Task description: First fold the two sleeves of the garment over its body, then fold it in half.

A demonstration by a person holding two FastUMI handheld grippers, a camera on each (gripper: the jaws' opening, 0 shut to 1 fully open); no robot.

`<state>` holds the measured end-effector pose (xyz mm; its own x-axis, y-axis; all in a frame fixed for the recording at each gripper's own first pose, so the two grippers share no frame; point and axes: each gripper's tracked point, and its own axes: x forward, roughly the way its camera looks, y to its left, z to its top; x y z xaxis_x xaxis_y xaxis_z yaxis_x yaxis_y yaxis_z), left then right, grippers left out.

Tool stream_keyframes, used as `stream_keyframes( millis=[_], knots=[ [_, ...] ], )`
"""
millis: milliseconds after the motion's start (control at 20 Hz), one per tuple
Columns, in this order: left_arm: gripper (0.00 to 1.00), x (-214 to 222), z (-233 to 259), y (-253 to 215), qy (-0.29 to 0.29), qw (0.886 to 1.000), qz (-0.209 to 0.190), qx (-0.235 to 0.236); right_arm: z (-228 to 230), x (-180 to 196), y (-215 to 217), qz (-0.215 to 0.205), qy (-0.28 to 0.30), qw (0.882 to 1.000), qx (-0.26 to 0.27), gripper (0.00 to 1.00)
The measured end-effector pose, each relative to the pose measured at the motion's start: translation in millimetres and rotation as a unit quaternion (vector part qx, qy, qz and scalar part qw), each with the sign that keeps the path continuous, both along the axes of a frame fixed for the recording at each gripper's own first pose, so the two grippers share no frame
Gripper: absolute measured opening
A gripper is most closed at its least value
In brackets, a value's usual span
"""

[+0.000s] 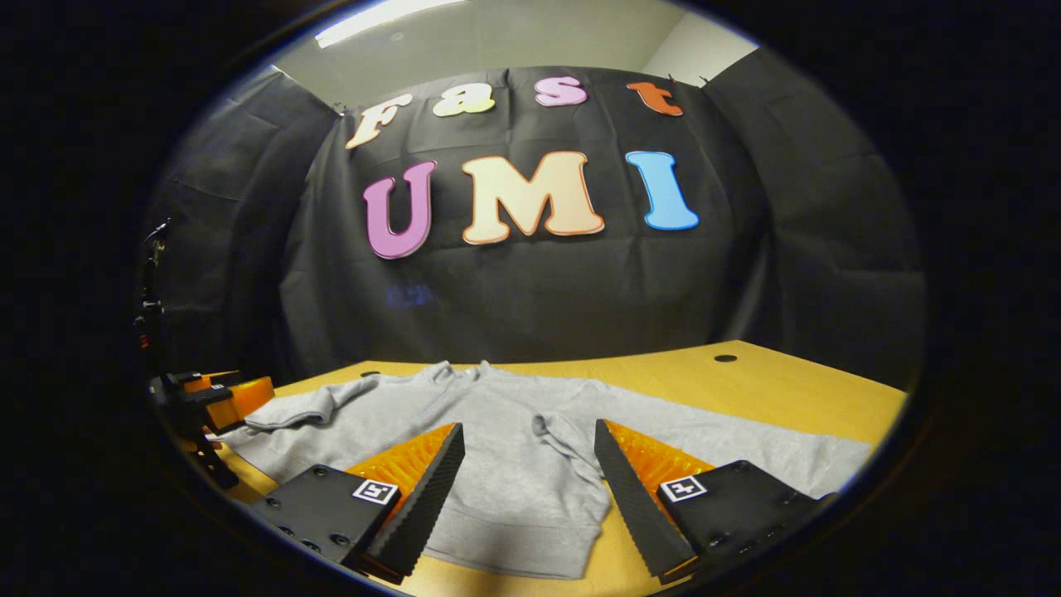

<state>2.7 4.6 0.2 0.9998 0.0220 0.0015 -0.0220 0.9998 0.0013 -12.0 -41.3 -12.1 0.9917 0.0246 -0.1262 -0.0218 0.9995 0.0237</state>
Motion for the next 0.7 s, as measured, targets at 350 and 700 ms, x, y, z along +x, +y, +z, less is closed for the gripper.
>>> stream_keyframes(
  millis=[350, 700],
  knots=[
    [0.94, -0.4, -0.9, 0.8, 0.000, 1.000, -0.001, 0.000, 35.2, -48.1, -158.7, -0.135, 0.069, 0.985, -0.086, 0.98],
    [0.93, -1.1, -0.8, 0.9, 0.000, 1.000, -0.002, 0.000, 1.7, -72.1, -226.2, -0.178, 0.191, 0.965, -0.040, 0.99]
  ],
)
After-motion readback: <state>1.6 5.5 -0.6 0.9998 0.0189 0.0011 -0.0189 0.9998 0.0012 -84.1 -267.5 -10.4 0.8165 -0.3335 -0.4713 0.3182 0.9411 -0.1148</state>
